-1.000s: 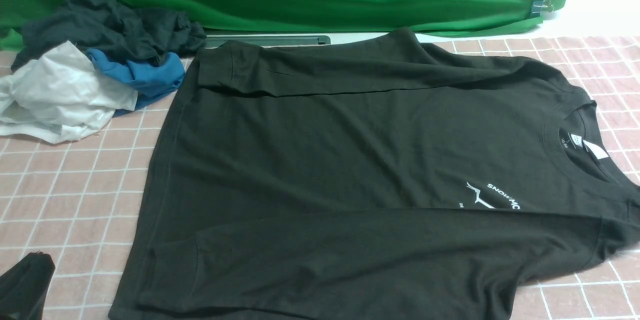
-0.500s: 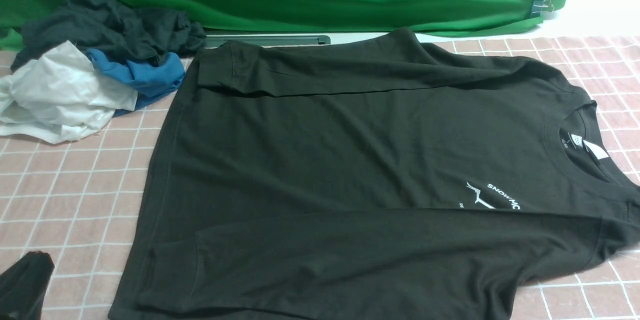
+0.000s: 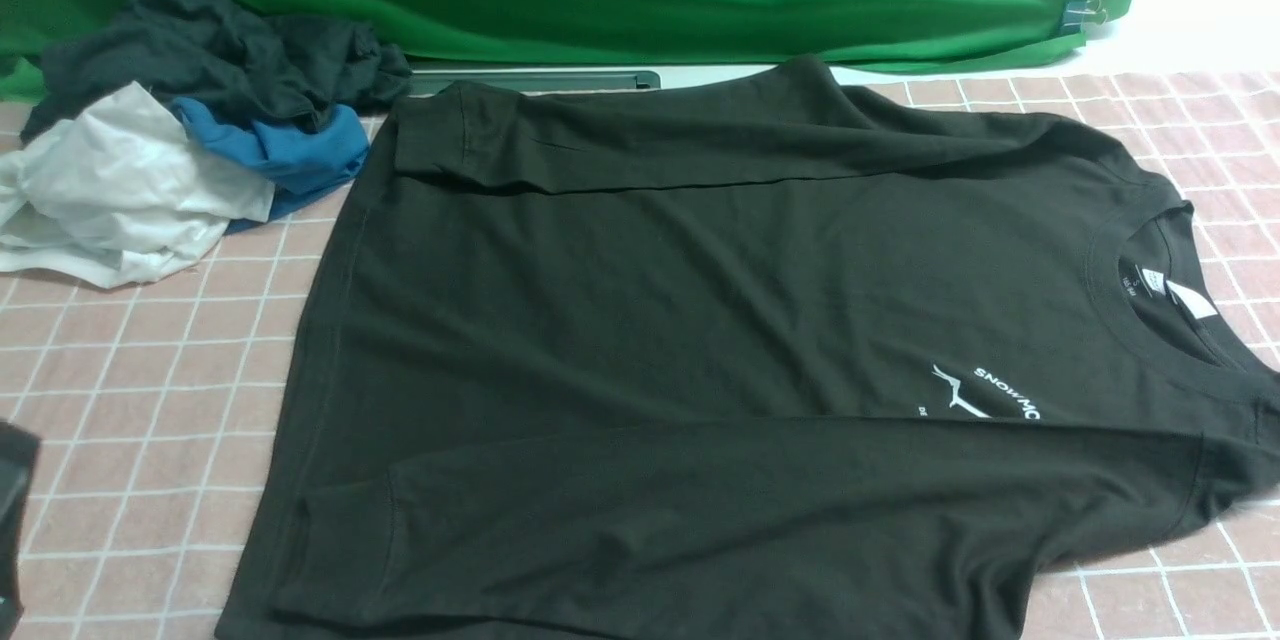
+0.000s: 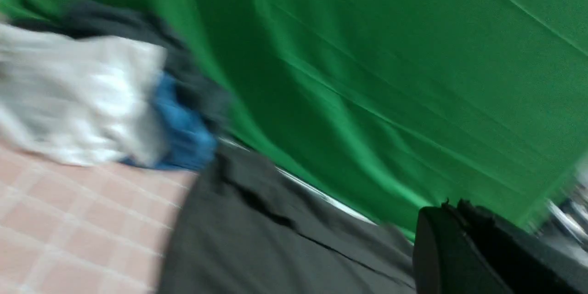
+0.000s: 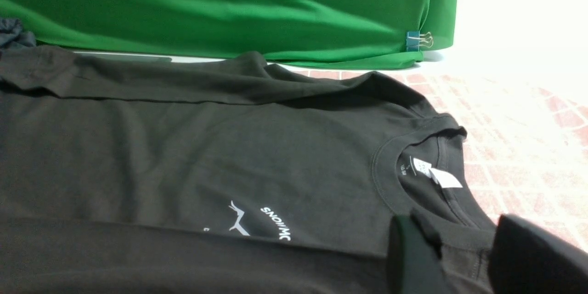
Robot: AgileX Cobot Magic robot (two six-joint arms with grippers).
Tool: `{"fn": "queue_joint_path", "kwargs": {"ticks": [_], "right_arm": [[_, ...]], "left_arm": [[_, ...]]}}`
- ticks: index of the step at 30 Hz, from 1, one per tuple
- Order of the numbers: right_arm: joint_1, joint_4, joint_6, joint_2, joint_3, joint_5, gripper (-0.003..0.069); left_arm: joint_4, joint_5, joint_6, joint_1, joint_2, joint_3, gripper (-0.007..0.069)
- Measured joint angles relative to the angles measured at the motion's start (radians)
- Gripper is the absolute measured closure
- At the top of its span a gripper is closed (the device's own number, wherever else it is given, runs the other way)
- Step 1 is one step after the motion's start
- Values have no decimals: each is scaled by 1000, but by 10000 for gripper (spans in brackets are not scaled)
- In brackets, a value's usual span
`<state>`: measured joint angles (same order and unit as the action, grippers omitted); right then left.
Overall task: Fold a long-sleeved shirt over a pink coffee tablecloth.
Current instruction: 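Grasp the left edge of the dark T-shirt lying flat on the table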
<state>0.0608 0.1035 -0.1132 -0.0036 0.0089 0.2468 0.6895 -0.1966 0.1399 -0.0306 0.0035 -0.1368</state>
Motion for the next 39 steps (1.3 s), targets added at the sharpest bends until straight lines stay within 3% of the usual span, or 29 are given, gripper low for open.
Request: {"fn": "queue_joint_path", "kwargs": {"ticks": [6,12,18,20,24,30,33,39], "right_arm": [[0,0,0,0,0,0,418],[0,0,0,0,0,0,418],[0,2,6,0,0,-6,418],[0,41,63,0,0,-28,418],[0,190,309,0,0,-144,418],[4,236,514,0,0,-247,418],[36,241,519,16,-45,-129,426],[225,216,193,277,-468,348,430]], "left_arm": [[14,-239,315,37,180,-231,605],[-15,-533,444,39,601,-408,605],[56,-606,574,39,838,-469,605],[108,-640,630,40,866,-472,605],[116,-683,694,101,869,-479,605],[70,-703,692,263,868,-484,605],[50,-702,672,307,871,-484,605],[-102,-699,576,293,967,-520,605]]}}
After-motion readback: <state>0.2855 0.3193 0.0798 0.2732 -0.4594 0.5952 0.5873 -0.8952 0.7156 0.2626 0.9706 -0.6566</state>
